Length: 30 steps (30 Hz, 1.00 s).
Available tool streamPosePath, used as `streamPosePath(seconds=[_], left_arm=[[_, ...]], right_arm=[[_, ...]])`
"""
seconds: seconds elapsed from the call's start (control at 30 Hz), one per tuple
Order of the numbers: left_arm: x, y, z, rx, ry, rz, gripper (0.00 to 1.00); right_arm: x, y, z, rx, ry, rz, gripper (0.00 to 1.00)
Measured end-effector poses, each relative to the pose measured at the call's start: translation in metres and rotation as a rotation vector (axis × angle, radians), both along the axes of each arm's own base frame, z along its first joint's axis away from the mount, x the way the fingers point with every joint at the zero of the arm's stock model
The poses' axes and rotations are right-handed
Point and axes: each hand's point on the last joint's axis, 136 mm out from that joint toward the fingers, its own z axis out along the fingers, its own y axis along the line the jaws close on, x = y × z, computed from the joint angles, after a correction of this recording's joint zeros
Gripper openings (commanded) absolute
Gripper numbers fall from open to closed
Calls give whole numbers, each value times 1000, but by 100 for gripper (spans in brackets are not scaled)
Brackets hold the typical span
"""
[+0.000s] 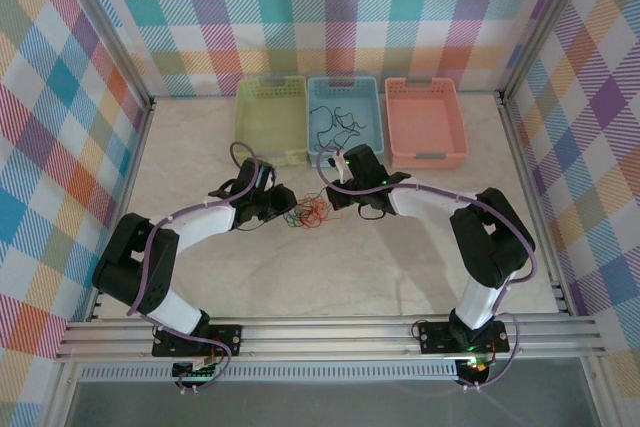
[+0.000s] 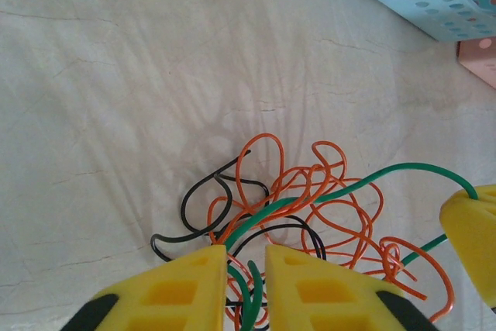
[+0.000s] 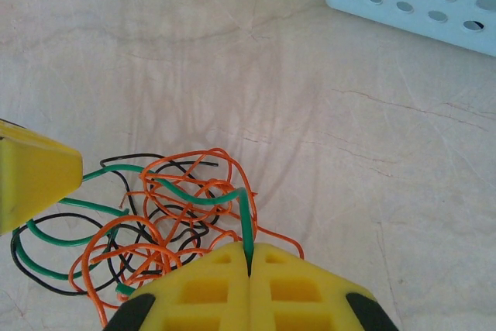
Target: Untangle the cables
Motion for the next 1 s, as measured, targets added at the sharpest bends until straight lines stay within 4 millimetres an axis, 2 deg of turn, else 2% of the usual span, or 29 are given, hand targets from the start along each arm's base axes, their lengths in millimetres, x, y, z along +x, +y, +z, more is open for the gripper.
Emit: streamPosePath(seconds=[0.3,0.53,0.77,0.9,1.0], left_arm=[[1,-1,1,-1,-2,0,10],[1,-1,1,-2,-3,0,8],[1,-2,-1,-4,5,-4,26],[2,-2,-1,-3,6,-5,27],[1,-3,-2,-7,10,-10,32]], right_arm=[[-1,1,0,-1,-1,3,0],[-1,1,0,-5,-4,0,0],[1,-1,0,-12,-9,-9,0],[4,-4,-1,-29,-20,-29,0],[6,-7,-2,-43,-25,-42,0]])
